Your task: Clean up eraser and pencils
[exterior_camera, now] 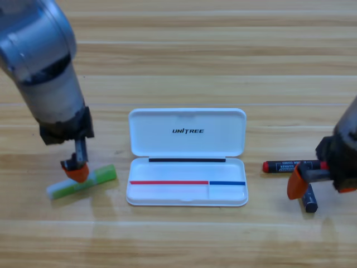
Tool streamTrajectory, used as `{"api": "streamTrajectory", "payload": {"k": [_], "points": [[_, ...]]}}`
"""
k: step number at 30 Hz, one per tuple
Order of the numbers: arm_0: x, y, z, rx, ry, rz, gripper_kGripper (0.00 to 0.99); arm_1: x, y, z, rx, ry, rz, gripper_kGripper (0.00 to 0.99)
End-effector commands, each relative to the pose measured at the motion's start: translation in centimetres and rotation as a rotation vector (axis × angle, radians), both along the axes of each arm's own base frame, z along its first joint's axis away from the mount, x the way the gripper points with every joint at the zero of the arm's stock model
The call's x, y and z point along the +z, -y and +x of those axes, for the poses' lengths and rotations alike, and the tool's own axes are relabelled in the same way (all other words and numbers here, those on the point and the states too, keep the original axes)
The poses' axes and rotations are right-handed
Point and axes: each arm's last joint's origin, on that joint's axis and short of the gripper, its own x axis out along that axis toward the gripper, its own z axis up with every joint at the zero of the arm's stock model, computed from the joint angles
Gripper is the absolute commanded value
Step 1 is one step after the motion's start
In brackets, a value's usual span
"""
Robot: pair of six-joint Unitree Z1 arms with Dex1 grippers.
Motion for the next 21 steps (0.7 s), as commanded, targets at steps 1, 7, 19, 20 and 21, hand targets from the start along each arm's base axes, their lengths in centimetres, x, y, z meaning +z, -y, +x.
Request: {"api": "streamTrajectory", "payload": {"k": [1, 7, 19, 20, 21], "points": [[-3.7, -0.9, 1.8, 0.068, -0.064, 0.042, 0.974, -4.2, -1.6, 1.8, -0.059, -0.06, -0.078, 0.919], [-5.2, -2.4, 3.2, 0.117, -0.142, 0.014, 0.986, -5.8, -2.0, 2.5, -0.101, -0.067, -0.109, 0.854], [-6.4, -2.5, 2.9, 0.109, -0.189, -0.038, 0.989, -6.6, -1.7, 2.4, -0.101, -0.106, -0.137, 0.215], [-6.4, -2.5, 2.8, 0.108, -0.189, -0.045, 0.988, -6.6, -1.7, 2.3, -0.099, -0.114, -0.139, 0.132], [-6.5, -2.6, 2.8, 0.109, -0.192, -0.049, 0.985, -6.6, -1.7, 2.3, -0.094, -0.127, -0.14, 0.043]]}}
